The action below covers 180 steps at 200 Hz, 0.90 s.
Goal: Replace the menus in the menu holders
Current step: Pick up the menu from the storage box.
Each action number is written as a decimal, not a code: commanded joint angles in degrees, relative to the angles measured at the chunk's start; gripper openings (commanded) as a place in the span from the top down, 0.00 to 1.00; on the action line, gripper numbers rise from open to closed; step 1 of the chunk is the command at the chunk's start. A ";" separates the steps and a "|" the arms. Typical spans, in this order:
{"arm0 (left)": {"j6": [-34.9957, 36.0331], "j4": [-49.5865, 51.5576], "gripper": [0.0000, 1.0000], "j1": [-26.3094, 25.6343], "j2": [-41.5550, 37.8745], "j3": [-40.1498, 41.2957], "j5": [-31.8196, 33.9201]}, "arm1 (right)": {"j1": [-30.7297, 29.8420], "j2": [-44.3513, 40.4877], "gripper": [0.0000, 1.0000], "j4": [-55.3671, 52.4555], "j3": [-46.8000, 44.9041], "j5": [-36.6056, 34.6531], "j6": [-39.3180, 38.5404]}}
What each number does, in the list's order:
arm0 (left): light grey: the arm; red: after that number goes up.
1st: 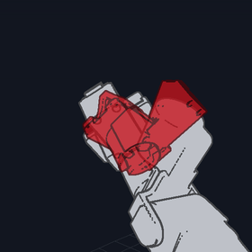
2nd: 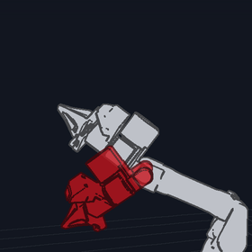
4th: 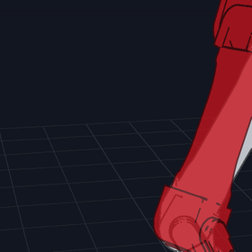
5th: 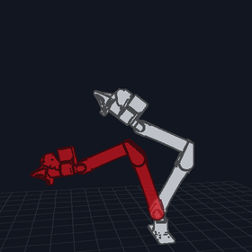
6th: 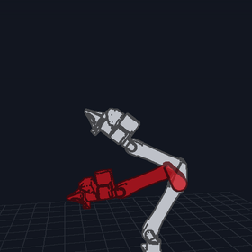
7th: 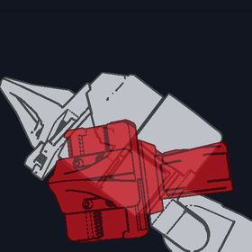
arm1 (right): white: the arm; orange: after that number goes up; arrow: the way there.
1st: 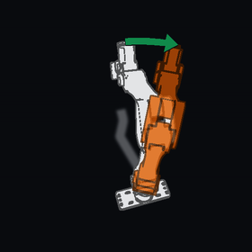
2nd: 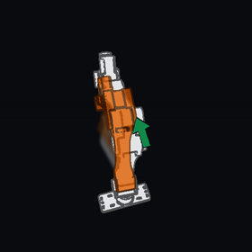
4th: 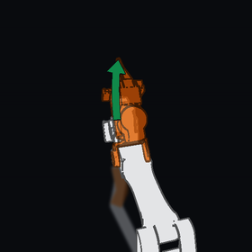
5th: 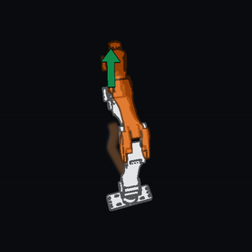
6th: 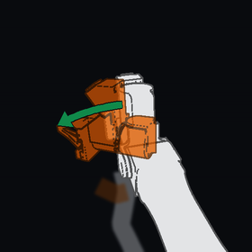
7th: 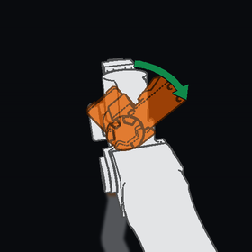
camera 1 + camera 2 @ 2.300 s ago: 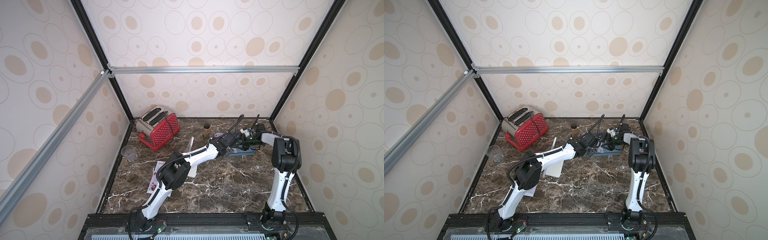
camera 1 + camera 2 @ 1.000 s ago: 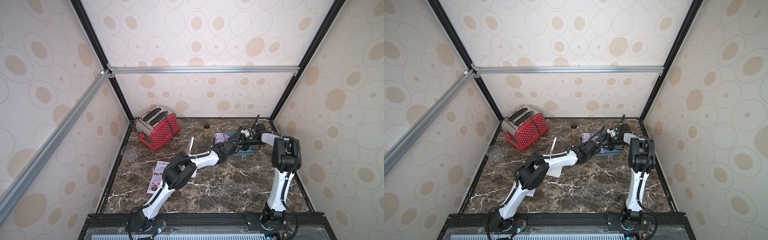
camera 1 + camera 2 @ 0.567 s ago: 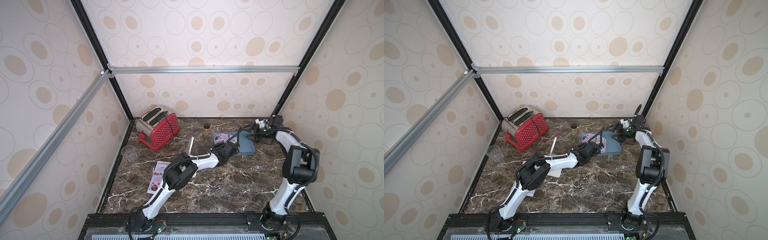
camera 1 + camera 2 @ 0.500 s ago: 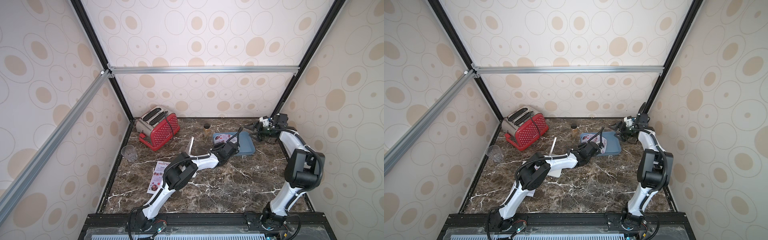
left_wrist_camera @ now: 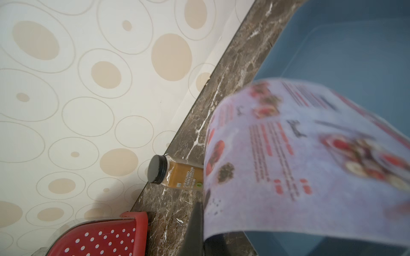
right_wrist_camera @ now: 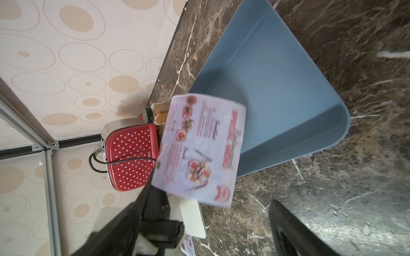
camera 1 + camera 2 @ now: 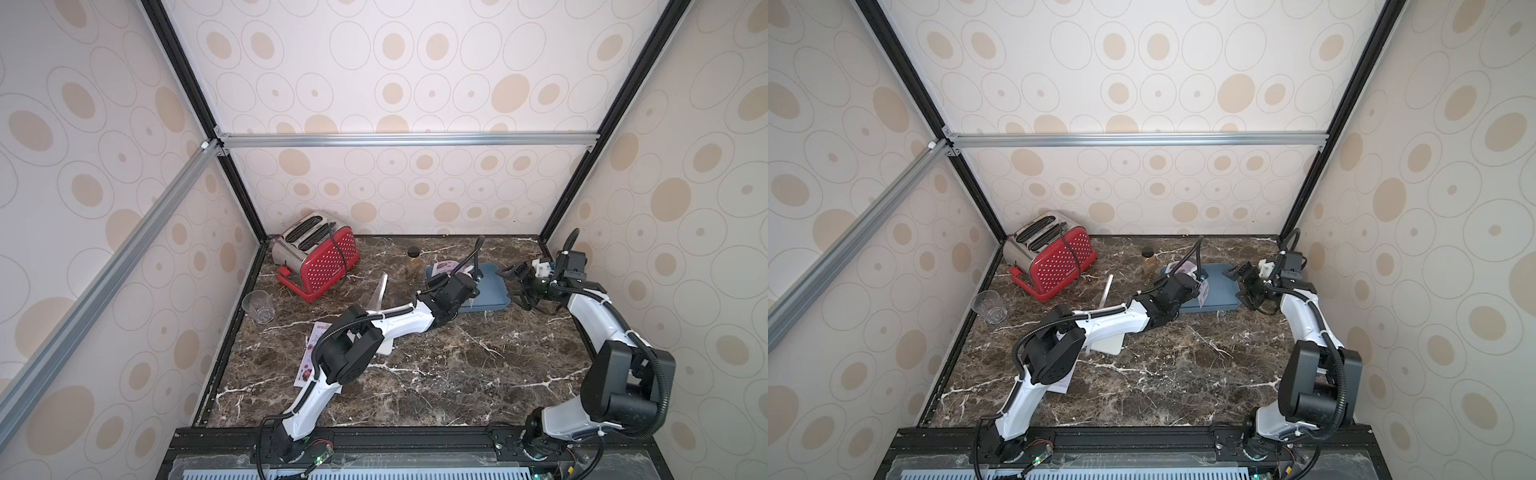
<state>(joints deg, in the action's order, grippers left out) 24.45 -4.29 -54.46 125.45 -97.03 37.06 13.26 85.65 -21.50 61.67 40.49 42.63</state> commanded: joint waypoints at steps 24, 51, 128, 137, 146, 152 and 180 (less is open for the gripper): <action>-7.70 2.93 1.00 -0.52 -4.79 0.00 -2.96 | 0.32 0.98 0.06 11.95 -2.21 4.48 8.61; -13.74 5.39 1.00 -0.51 -7.21 -0.53 -5.11 | 0.15 -1.39 0.05 17.53 -6.25 6.61 18.46; -22.22 6.41 1.00 -0.59 -11.83 0.02 -6.23 | -4.97 -18.26 0.00 18.44 -18.99 -3.78 41.95; -24.22 6.78 1.00 -0.59 -12.44 -0.30 -6.33 | -6.18 -19.43 0.00 20.98 -20.62 -4.47 44.65; -25.94 7.14 1.00 -0.61 -13.04 -0.44 -6.54 | -7.54 -20.29 0.00 24.33 -22.26 -5.17 47.98; -27.14 7.34 1.00 -0.57 -13.40 -0.52 -6.56 | -8.42 -20.97 0.00 26.55 -23.06 -5.84 49.88; -31.28 7.55 1.00 -0.61 -14.94 -0.43 -7.01 | -11.48 -22.51 0.00 29.32 -23.52 -8.12 51.89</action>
<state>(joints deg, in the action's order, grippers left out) -0.60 2.39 -54.50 113.45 -96.57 30.33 3.73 65.32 1.39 38.28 35.53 87.46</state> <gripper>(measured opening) 0.047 0.997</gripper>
